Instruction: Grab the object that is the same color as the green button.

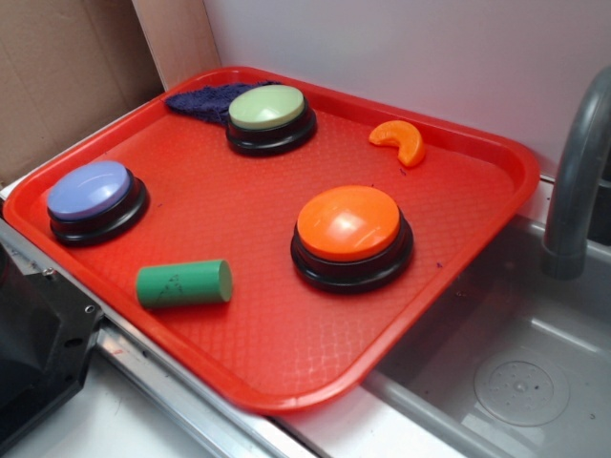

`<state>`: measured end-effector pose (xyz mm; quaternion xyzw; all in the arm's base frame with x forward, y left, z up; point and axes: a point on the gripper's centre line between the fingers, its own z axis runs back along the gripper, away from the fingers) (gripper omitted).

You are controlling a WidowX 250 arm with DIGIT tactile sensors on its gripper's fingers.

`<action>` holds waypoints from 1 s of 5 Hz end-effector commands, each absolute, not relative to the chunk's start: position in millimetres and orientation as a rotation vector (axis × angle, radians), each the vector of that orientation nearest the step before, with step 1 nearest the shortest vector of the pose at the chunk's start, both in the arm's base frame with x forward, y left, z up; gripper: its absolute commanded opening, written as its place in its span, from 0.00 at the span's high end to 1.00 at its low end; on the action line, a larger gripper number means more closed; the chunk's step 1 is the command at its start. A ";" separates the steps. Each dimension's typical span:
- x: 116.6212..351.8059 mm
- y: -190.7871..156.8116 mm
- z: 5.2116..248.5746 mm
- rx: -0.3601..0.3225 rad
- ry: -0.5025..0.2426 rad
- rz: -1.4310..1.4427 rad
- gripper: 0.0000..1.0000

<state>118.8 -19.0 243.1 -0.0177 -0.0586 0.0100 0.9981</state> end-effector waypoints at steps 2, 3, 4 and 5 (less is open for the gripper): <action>124.1 -48.5 211.2 -0.018 -0.145 -0.232 0.00; 123.7 -55.3 171.2 -0.038 -0.181 -0.441 0.00; 121.6 -58.8 134.4 -0.016 -0.152 -0.491 0.00; 128.1 -52.4 102.4 -0.022 -0.120 -0.487 0.00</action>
